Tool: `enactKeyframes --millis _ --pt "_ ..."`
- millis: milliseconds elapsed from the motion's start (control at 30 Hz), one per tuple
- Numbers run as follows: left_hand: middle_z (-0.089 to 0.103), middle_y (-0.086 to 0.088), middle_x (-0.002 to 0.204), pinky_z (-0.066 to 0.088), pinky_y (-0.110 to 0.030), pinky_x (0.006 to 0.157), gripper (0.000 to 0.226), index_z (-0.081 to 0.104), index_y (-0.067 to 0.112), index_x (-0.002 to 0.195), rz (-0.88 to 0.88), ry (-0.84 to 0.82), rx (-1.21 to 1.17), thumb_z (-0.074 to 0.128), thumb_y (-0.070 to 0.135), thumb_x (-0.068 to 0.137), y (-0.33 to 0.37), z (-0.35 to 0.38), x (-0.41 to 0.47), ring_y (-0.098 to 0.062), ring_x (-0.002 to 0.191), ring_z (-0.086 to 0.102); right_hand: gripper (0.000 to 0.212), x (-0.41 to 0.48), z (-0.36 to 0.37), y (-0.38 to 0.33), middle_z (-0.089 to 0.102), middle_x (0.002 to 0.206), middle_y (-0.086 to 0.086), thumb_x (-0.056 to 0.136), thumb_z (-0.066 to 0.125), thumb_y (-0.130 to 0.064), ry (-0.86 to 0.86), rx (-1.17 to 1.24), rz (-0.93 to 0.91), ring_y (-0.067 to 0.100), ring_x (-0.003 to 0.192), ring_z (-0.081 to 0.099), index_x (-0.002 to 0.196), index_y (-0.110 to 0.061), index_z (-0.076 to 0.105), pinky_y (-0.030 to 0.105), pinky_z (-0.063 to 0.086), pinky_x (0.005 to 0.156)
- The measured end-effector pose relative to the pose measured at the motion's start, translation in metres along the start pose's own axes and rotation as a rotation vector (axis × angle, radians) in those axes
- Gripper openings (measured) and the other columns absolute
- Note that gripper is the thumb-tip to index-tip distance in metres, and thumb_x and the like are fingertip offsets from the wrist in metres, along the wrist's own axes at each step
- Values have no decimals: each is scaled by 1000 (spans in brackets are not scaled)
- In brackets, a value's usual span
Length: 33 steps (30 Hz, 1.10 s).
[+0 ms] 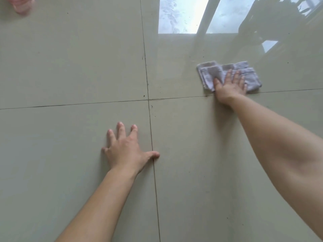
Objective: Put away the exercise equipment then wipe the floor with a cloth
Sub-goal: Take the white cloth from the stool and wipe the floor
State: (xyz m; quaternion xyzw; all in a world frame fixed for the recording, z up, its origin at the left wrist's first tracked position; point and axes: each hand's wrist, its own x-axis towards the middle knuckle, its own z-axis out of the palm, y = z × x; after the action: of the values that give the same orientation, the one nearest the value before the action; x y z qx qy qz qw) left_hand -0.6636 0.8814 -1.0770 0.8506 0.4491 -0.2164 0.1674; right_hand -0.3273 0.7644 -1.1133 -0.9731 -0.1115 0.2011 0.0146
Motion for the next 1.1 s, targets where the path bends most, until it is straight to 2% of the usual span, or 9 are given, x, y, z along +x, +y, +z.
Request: enactKeyframes --millis 133,267,400,567,633,767,833,933,1100 --pt "-7 4 165 32 -59 110 121 9 38 154 12 -7 50 57 91 56 -3 5 3 -29 151 -2 73 29 -12 -33 -13 168 7 102 21 -59 -5 73 82 34 153 -14 161 -23 -2 49 -10 122" --pt "-8 6 165 31 -62 109 123 7 40 154 24 -23 63 56 92 53 -2 2 10 -28 151 -5 64 19 -1 -111 -8 168 12 104 29 -34 -19 -46 -369 36 153 -12 161 -24 1 54 -8 122" --pt "-8 6 165 26 -65 110 122 8 41 154 22 -42 59 54 93 54 -7 -1 11 -27 151 -6 66 -68 40 -175 -11 168 9 104 33 -38 -89 -151 -740 35 153 -14 161 -30 1 50 -11 122" --pt "-8 5 165 23 -67 110 121 8 41 154 35 -31 41 53 93 55 -7 1 8 -28 151 -6 58 -115 55 -128 -10 168 3 107 22 -47 -187 -235 -946 27 154 -15 160 -34 2 44 -11 124" --pt "-8 5 165 23 -67 110 120 9 41 154 44 -7 27 53 93 55 -8 3 5 -28 151 -6 59 -113 49 -84 -15 167 0 106 19 -51 -181 -262 -914 23 153 -19 159 -36 -2 42 -12 124" --pt "-10 5 164 21 -68 110 119 7 41 154 60 12 -4 55 91 58 -11 2 7 -28 151 -8 67 -112 32 5 -25 165 3 105 21 -55 -174 -275 -522 24 151 -25 158 -32 -11 38 -17 120" --pt "-10 5 164 20 -69 109 118 7 40 154 68 15 -4 55 91 58 -12 3 8 -28 151 -8 71 -126 33 31 -28 163 3 103 19 -58 -227 -294 -412 24 150 -27 157 -30 -16 38 -17 120" --pt "-11 5 164 19 -70 109 118 6 40 154 77 16 -18 54 90 59 -14 8 7 -29 151 -9 75 -156 41 45 -35 160 6 102 19 -61 -310 -318 -368 27 148 -30 155 -28 -23 43 -16 122" --pt "-11 1 164 18 -72 108 118 5 37 155 95 -9 -27 50 92 61 -16 9 4 -31 151 -10 75 -231 64 25 -45 152 6 104 24 -55 -396 -300 -482 30 141 -41 154 -27 -25 46 -20 120"
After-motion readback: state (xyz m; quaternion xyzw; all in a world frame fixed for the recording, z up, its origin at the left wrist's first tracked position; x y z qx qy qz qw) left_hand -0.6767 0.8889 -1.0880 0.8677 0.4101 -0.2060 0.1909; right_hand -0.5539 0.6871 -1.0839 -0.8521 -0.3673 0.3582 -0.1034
